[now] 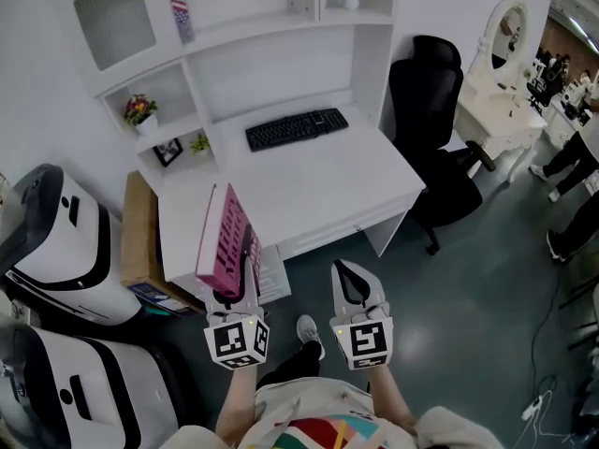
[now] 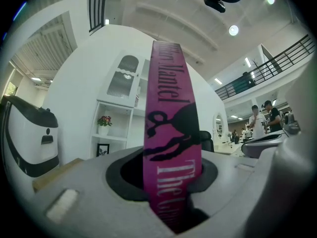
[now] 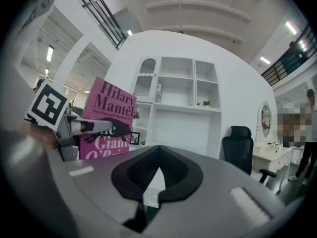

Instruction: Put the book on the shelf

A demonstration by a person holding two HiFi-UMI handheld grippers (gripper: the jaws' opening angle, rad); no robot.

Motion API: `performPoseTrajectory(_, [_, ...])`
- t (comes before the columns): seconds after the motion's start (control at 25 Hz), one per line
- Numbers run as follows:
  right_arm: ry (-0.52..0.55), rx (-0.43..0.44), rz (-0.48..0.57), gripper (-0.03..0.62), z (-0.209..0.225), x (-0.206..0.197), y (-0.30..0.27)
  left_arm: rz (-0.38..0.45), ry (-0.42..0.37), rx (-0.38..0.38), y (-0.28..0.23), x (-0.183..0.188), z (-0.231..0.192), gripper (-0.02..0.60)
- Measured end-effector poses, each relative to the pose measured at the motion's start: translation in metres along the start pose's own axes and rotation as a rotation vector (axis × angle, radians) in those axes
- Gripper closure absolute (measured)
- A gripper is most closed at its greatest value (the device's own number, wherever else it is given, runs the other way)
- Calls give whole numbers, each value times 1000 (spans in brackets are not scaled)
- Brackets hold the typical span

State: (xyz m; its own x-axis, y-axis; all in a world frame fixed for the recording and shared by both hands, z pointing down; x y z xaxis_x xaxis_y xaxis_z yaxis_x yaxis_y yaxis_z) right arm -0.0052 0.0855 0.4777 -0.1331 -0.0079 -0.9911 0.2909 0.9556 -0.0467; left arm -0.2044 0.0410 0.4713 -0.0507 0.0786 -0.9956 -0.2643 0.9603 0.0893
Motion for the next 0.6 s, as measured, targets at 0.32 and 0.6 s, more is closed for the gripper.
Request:
performPoseTrajectory(0.32, [14,51,5,603,38,22,-116,2,-7,34,-103,4,-23,437])
performPoseTrajectory(0.6, [47,116,20,603,53,31,-200,21,-25,88,-171,5,-49,437])
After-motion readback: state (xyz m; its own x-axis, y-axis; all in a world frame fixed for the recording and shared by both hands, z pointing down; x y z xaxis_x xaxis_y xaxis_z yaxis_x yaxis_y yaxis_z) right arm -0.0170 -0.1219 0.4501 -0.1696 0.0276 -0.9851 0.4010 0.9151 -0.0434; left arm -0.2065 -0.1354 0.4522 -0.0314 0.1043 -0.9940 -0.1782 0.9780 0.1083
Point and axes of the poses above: the fingertips, and each gripper's own axes: y backward along the fingers, z to its right, x out of its top, the point moved 3 cm from there along y, backward along the fingers, and after that the axes turned 3 degrees about -y, right-handed, at the moved point
